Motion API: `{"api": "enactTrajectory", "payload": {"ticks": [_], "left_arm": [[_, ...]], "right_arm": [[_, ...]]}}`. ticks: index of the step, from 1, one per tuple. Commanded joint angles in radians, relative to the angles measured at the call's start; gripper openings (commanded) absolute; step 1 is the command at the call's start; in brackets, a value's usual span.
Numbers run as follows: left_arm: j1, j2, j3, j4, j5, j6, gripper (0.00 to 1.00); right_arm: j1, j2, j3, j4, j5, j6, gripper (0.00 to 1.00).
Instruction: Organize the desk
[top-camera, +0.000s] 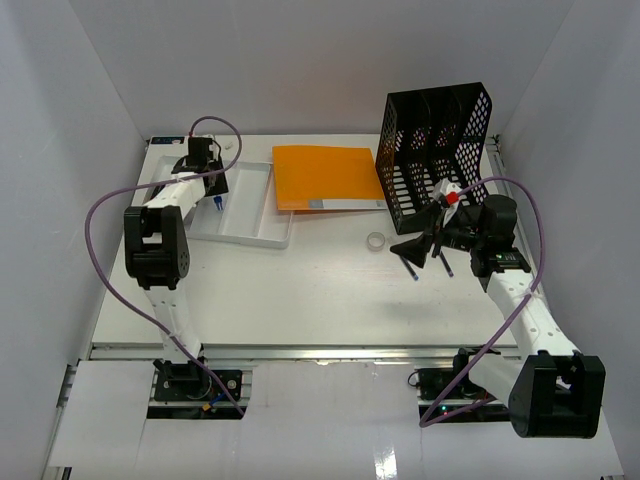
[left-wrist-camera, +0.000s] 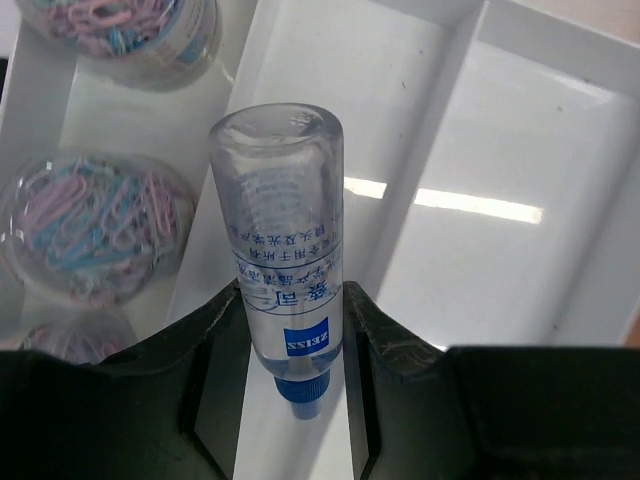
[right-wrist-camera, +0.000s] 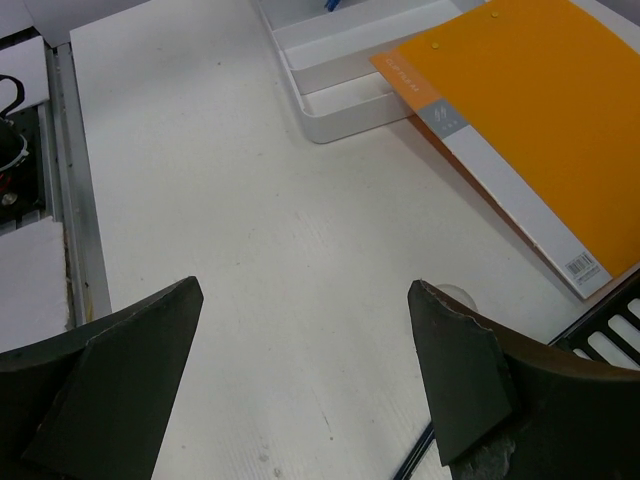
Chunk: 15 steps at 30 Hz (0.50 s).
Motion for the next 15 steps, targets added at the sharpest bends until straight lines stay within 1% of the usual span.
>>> {"api": "enactTrajectory", "payload": {"ticks": [1,7,9,11,15], "left_arm": [[-0.001,0.051,0.14,-0.082,-0.085,0.102,0.19],[-0.001,0.078,0.196,-0.126,-0.072,0.132,0.62],[-0.001,0.065,0.195,-0.127,-0.05,0.117,0.72],[-0.001,0.035,0.198,-0.13,-0.014,0.096,0.78],[-0.001,-0.03,0.19,-0.134,0.072,0.053,0.81]], "right_arm": [[-0.013,-0.02,0.001,-0.006,-0.033,-0.041,0.9],[-0.015,-0.01,0.003,-0.032,-0.028,-0.075,0.9],[-0.016,-0.005,0.006,-0.059,-0.027,-0.111,0.9],[-0.016,0.008,0.014,-0.092,-0.021,-0.156,0.9],[-0.015,0.028,0.031,-0.174,0.016,-0.245,0.9]]}}
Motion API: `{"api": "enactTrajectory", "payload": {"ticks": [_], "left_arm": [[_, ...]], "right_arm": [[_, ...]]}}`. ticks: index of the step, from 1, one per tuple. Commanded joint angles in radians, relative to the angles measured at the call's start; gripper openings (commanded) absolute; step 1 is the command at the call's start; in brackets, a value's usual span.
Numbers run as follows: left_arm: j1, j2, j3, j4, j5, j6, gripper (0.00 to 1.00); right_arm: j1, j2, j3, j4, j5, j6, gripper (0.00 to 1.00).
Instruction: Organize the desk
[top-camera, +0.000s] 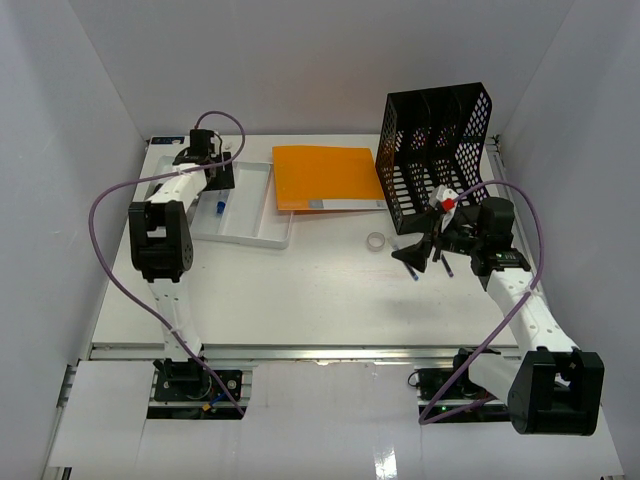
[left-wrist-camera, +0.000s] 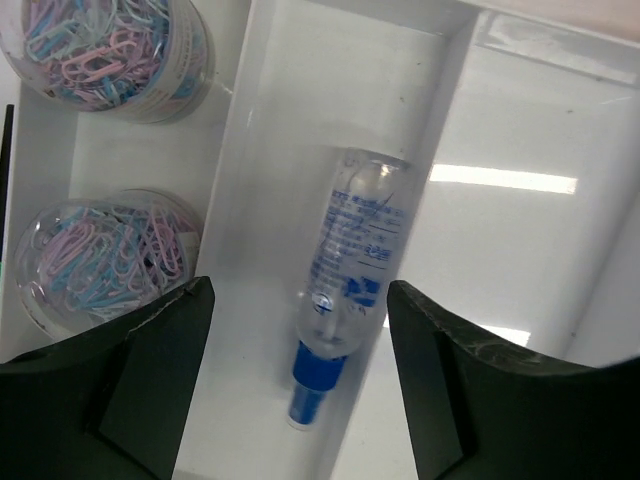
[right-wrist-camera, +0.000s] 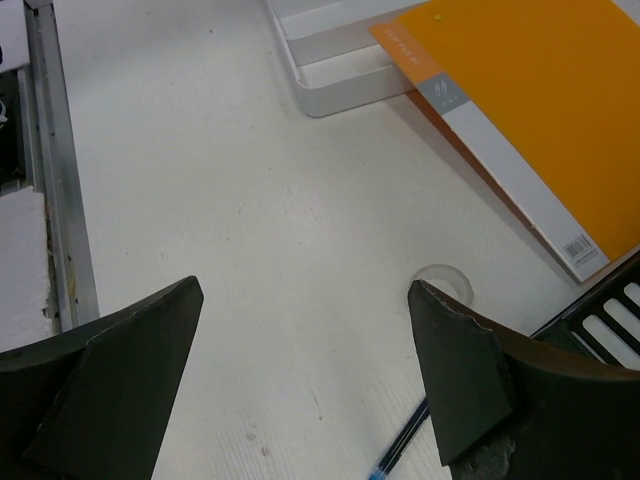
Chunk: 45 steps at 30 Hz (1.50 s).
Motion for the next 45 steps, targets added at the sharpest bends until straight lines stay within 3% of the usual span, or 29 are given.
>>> {"api": "enactTrajectory", "payload": {"ticks": [1,6,10,16,18,20,26,32,39,45], "left_arm": [[-0.001,-0.159,0.012,-0.013,0.11,-0.054,0.81],[-0.001,-0.327,-0.127,0.048,0.304,-0.135,0.82],[-0.001,-0.541,-0.472,0.215,0.519,-0.245,0.83],[0.001,-0.91,-0.915,0.597,0.784,-0.355,0.96],[0.001,-0.973,-0.993,0.639,0.853,-0.368,0.97],[0.001,-1.027,-1.044,0.651,0.9,-0.367,0.97],[0.001,-1.108,-1.094,0.671,0.952,-0.373,0.98],[0.001,-1.111,-1.097,0.69,0.974,-0.395,0.98],[0.001,-1.111,-1.114,0.732,0.985,-0.433,0.98],[0.001,-1.058,-1.172,0.926,1.075,-0.601,0.98]], "right_arm": [[-0.004,0.021,0.032,-0.105,0.036,-0.141,0.9],[-0.004,0.018,0.036,-0.182,0.164,-0.238,0.9],[-0.003,-0.014,0.007,-0.178,0.437,-0.212,0.9],[-0.003,0.063,-0.003,-0.244,0.587,-0.21,0.96],[-0.001,0.106,0.009,-0.261,0.627,-0.215,0.88],[0.011,0.171,0.022,-0.275,0.656,-0.218,0.8],[0.155,0.338,0.065,-0.256,0.838,-0.188,0.73],[0.192,0.472,0.127,-0.24,0.95,-0.141,0.66],[0.206,0.509,0.122,-0.238,0.946,-0.145,0.43],[0.206,0.5,0.109,-0.262,0.903,-0.144,0.16]]}}
